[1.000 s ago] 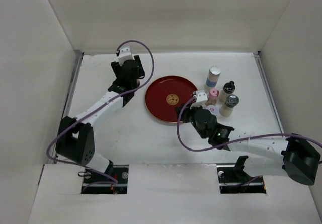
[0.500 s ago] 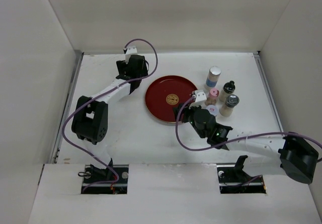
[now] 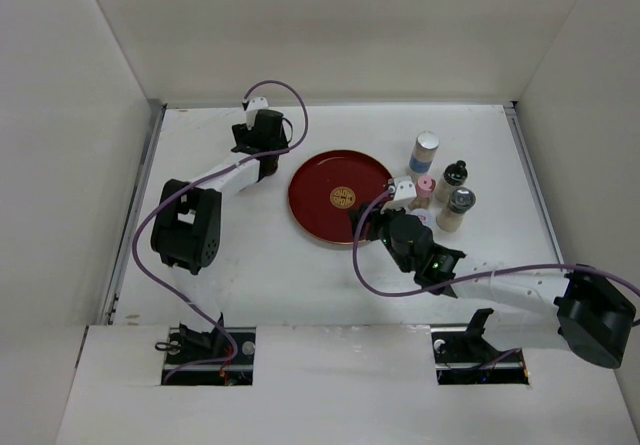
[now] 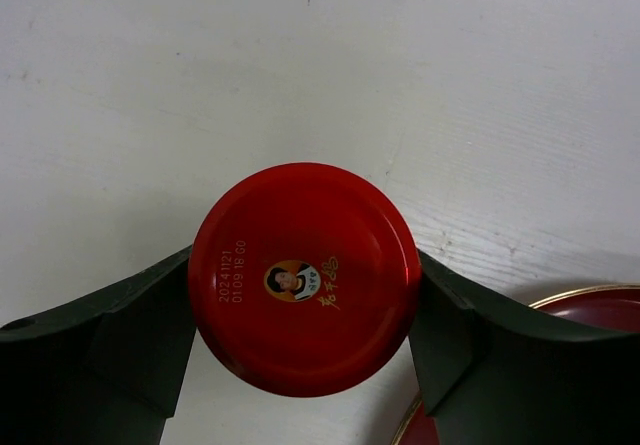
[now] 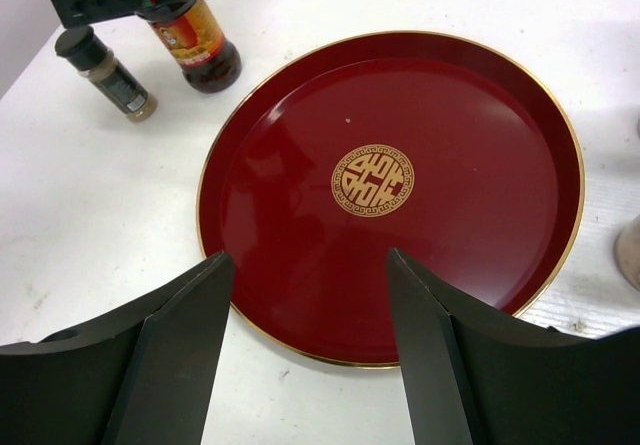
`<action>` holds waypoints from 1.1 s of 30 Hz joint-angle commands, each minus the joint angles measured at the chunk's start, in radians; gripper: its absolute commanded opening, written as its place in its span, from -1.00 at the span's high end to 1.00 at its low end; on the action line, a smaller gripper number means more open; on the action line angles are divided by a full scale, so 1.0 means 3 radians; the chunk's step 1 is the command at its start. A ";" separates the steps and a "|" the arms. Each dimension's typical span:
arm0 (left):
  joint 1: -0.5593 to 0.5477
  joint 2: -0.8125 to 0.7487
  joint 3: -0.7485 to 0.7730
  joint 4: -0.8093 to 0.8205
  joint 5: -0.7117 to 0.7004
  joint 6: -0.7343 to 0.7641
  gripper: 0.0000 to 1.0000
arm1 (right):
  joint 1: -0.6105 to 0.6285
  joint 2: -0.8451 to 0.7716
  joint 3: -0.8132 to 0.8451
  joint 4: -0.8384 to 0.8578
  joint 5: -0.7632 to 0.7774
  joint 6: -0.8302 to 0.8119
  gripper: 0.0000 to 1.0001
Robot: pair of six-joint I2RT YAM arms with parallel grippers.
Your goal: Organize the condiment bottles
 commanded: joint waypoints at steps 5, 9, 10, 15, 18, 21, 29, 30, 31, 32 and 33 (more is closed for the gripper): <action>0.0019 -0.0053 0.0178 0.0044 0.0063 -0.0032 -0.10 | -0.0018 -0.0032 -0.0002 0.0244 0.0067 0.0037 -0.38; -0.0027 -0.0272 0.0132 0.0146 0.0038 -0.0016 0.15 | -0.0018 -0.0007 0.0003 0.0244 0.0056 0.0037 -0.38; -0.0052 -0.0354 0.0126 0.0172 0.0028 -0.0001 0.16 | -0.0018 -0.0001 0.0003 0.0244 0.0051 0.0037 -0.38; -0.0165 -0.0748 0.0116 0.0315 0.0007 0.0055 0.19 | -0.0039 -0.0078 -0.0028 0.0244 0.0087 0.0073 -0.42; -0.0318 -0.0891 0.0116 0.0346 0.0043 0.0060 0.20 | -0.0095 -0.0134 -0.0069 0.0244 0.0118 0.0129 -0.49; -0.0492 -0.0917 0.0126 0.0346 0.0083 0.0071 0.20 | -0.0177 -0.0206 -0.0110 0.0239 0.0133 0.0191 -0.51; -0.0891 -0.0703 0.0249 0.0438 0.0145 0.0025 0.20 | -0.0289 -0.0512 -0.0268 0.0243 0.0522 0.0211 -0.66; -0.0926 -0.0652 0.0269 0.0453 0.0145 0.0025 0.20 | -0.0315 -0.0543 -0.0289 0.0249 0.0517 0.0226 -0.66; -0.0952 -0.0601 0.0290 0.0464 0.0145 0.0025 0.20 | -0.0325 -0.0559 -0.0304 0.0249 0.0512 0.0252 -0.66; -0.0983 -0.0549 0.0310 0.0484 0.0145 0.0025 0.20 | -0.0340 -0.0569 -0.0309 0.0249 0.0501 0.0267 -0.66; -0.1008 -0.0498 0.0316 0.0515 0.0150 0.0025 0.20 | -0.0346 -0.0574 -0.0309 0.0239 0.0491 0.0273 -0.66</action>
